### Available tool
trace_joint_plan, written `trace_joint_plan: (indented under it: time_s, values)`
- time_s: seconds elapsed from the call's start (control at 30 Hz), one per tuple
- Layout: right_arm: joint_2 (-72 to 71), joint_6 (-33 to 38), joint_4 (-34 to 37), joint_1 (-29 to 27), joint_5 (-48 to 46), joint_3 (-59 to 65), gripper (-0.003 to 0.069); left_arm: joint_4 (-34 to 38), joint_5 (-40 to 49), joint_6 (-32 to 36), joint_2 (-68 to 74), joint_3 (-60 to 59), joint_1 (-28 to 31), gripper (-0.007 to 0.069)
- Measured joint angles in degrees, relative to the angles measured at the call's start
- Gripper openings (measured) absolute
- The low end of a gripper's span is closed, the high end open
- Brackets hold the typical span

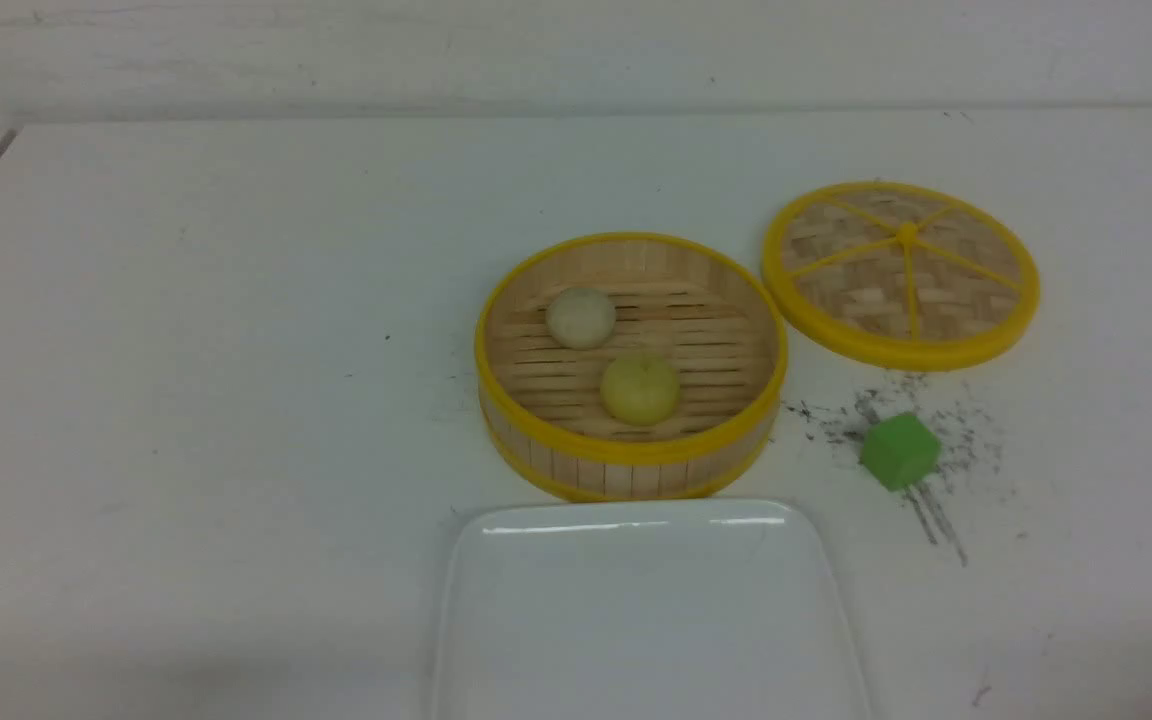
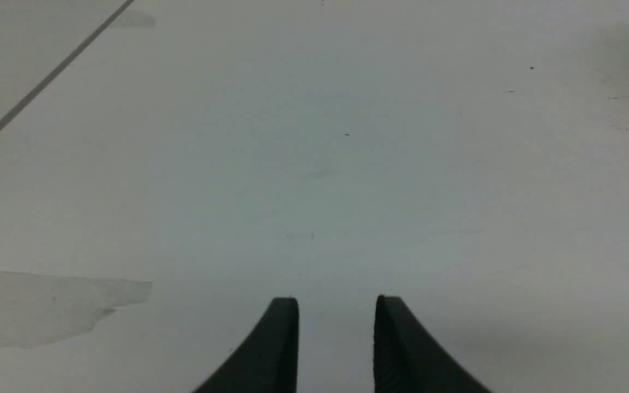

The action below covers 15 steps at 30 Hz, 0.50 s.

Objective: Put the steamed buns into the plate on the white tablecloth.
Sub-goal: 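Reach into the bamboo steamer and grasp a bun with the left gripper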

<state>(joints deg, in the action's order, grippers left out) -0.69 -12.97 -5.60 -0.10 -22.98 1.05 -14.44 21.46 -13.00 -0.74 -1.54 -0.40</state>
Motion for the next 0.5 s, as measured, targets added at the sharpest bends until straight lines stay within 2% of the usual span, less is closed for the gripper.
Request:
trace_joint_plan:
  time_s: [0.5]
  values:
    - [0.0,0.0,0.0,0.0,0.0,0.0,0.0239,0.0,0.0,0.0,0.0,0.0,0.0,0.0240]
